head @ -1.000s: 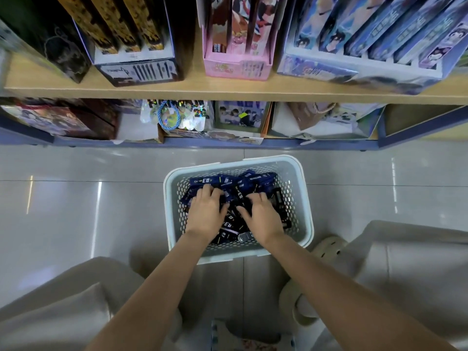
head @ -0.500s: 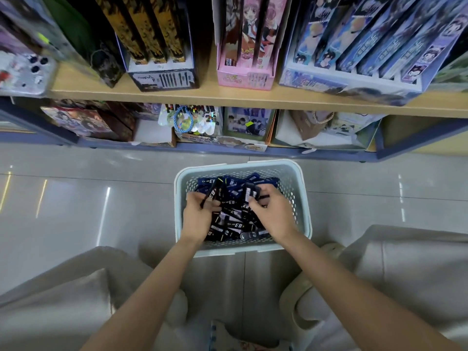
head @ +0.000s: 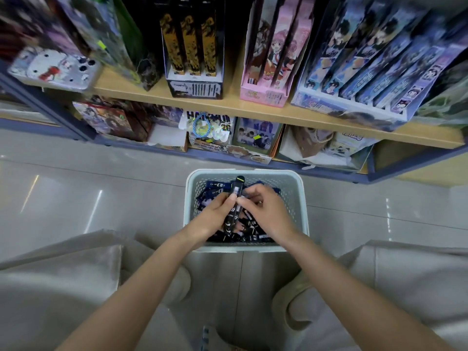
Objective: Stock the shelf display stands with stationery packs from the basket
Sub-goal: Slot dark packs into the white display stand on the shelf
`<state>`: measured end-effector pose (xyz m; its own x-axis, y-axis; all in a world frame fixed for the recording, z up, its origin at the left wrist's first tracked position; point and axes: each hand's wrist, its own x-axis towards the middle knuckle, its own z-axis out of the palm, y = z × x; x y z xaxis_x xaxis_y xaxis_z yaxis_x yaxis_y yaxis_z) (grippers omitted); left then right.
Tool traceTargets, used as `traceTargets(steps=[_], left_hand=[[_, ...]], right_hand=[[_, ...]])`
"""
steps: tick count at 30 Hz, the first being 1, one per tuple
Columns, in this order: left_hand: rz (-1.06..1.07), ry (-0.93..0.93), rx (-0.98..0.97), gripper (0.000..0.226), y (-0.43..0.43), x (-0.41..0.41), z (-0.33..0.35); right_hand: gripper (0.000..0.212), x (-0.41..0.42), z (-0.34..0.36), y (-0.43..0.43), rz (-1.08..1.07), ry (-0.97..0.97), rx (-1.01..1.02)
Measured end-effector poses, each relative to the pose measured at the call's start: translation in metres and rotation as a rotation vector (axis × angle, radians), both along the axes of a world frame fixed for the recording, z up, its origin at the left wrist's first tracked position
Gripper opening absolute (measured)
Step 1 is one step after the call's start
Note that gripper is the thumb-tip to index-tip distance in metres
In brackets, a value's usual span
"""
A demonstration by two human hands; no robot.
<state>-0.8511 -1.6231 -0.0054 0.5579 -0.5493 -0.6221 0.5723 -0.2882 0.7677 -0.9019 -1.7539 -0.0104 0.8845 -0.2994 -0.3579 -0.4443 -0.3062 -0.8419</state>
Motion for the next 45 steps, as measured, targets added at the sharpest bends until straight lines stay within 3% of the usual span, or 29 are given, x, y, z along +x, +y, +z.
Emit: traceTargets(steps=[5,11,16,19,24,29,33,37,45], left_hand=[[0.181,-0.068,0.001,0.017,0.021,0.009,-0.003],[0.367,0.051,-0.028,0.015,0.046,0.026,-0.006],[0.39,0.115,-0.051,0.015,0.049,0.032,-0.01],[0.382,0.135,-0.063,0.016,0.047,0.033,-0.013],[0.368,0.148,-0.067,0.023,0.044,0.035,-0.017],[0.377,0.147,-0.05,0.028,0.043,0.035,-0.021],[0.368,0.081,0.012,0.024,0.042,0.032,-0.026],[0.372,0.049,0.067,0.019,0.04,0.028,-0.03],[0.363,0.018,0.161,0.016,0.036,0.016,-0.044]], right_hand=[[0.014,0.017,-0.003,-0.005,0.013,-0.101,-0.147],[0.052,0.03,-0.061,-0.01,0.349,0.275,-0.372],[0.073,0.034,-0.094,-0.008,0.566,0.413,-0.572],[0.069,0.032,-0.104,-0.013,0.651,0.462,-0.678],[0.049,0.03,-0.108,-0.017,0.744,0.357,-0.839],[0.054,0.039,-0.11,-0.016,0.782,0.363,-0.873],[0.042,0.043,-0.109,-0.017,0.734,0.316,-0.851],[0.033,0.03,-0.103,-0.02,0.534,0.262,-0.727],[0.024,0.008,-0.07,-0.005,-0.041,0.181,-0.016]])
